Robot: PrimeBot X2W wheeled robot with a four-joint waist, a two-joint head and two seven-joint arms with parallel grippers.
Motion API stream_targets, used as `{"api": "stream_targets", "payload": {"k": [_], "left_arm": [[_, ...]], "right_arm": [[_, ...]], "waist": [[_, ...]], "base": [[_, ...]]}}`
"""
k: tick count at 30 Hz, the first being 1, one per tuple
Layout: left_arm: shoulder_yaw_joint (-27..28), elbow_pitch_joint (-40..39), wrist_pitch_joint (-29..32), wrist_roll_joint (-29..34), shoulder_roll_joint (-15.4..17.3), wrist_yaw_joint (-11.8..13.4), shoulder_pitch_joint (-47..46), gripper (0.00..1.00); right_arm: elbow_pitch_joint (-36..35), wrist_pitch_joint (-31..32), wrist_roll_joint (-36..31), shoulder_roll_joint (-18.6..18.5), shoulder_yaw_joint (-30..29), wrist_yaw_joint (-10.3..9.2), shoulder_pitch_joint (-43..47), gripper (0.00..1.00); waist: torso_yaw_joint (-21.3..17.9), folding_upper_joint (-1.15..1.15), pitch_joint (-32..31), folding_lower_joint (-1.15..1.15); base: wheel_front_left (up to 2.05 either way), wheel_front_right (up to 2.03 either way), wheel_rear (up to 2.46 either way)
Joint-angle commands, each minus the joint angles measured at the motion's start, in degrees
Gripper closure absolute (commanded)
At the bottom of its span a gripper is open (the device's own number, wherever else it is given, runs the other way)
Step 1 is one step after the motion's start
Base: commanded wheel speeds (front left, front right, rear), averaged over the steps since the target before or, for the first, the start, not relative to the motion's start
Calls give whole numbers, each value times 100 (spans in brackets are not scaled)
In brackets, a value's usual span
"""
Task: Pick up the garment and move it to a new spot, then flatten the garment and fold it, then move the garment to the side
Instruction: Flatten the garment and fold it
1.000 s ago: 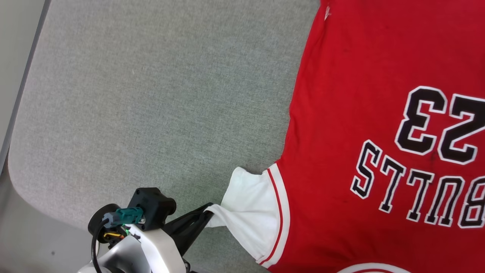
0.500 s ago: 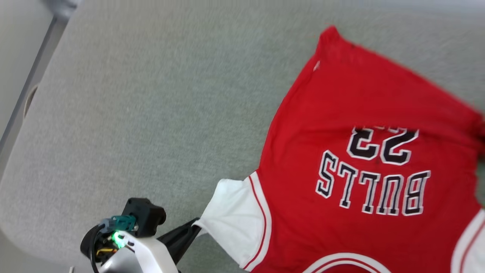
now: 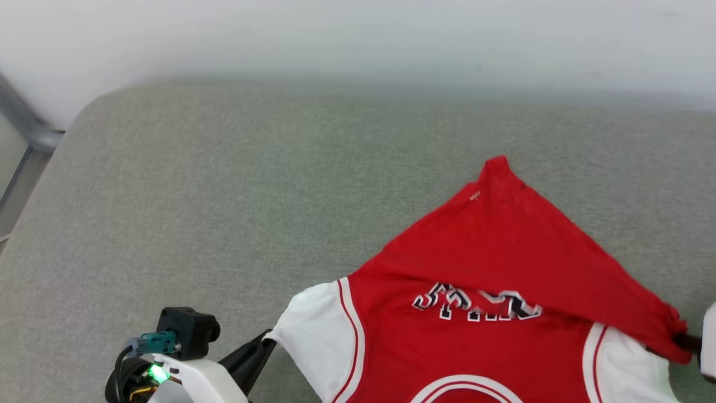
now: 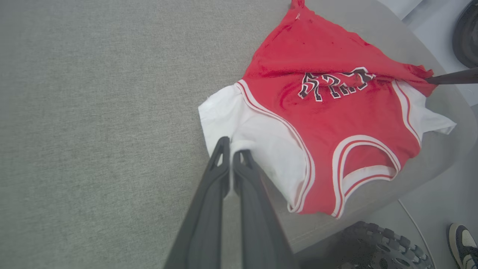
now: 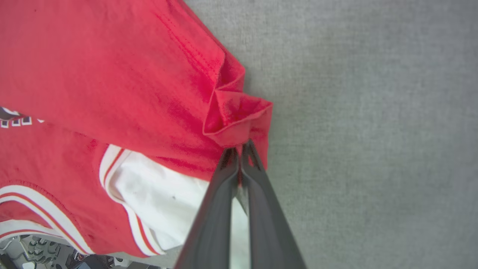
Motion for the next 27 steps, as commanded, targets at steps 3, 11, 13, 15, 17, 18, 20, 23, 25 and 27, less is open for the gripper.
{"api": "stream_targets", "payload": {"k": [3,11,13,15,17,18,20,23,25,27], "left_arm": [[37,28,-91,-63,-102,39,108,100],[-31,111,-227,-95,-360,105,152,100],[-47,97,-229,-87,-387,100,138,100],[-49,68,-217,-72,-365,105,123,100],[-43,20,-198,-38,-326,119,83,100],[-45,-6,-188,-21,-310,129,57,100],[-55,-69,-162,12,-289,136,14,100],[-75,-218,-115,112,-258,164,-69,100],[-91,-266,-107,158,-260,167,-130,100],[-118,-306,-102,198,-288,150,-191,100]], "right_arm": [[-232,53,24,99,-164,-7,473,100],[-747,274,-117,453,-613,-7,1299,100],[-843,248,-188,484,-675,-7,1297,0],[-959,321,-185,489,-651,-6,1226,0],[-1139,374,-121,484,-654,-6,1070,0],[-1230,420,-93,460,-633,-6,997,0],[-1481,569,-61,381,-565,-6,827,0],[-2028,1003,24,291,-296,-6,206,0],[-2139,1140,-36,291,-149,-6,-97,0],[-2134,1240,-130,312,-1,-6,-431,0]], "waist": [[-225,0,-239,2],[-304,0,-322,2],[-310,0,-309,2],[-304,0,-288,2],[-276,0,-247,2],[-253,0,-222,2],[-204,0,-166,2],[-6,0,60,2],[99,0,185,2],[218,0,325,2]], "base": [[0,0,0],[0,0,0],[0,0,0],[0,0,0],[0,0,0],[0,0,0],[0,0,0],[0,0,0],[0,0,0],[0,0,0]]}}
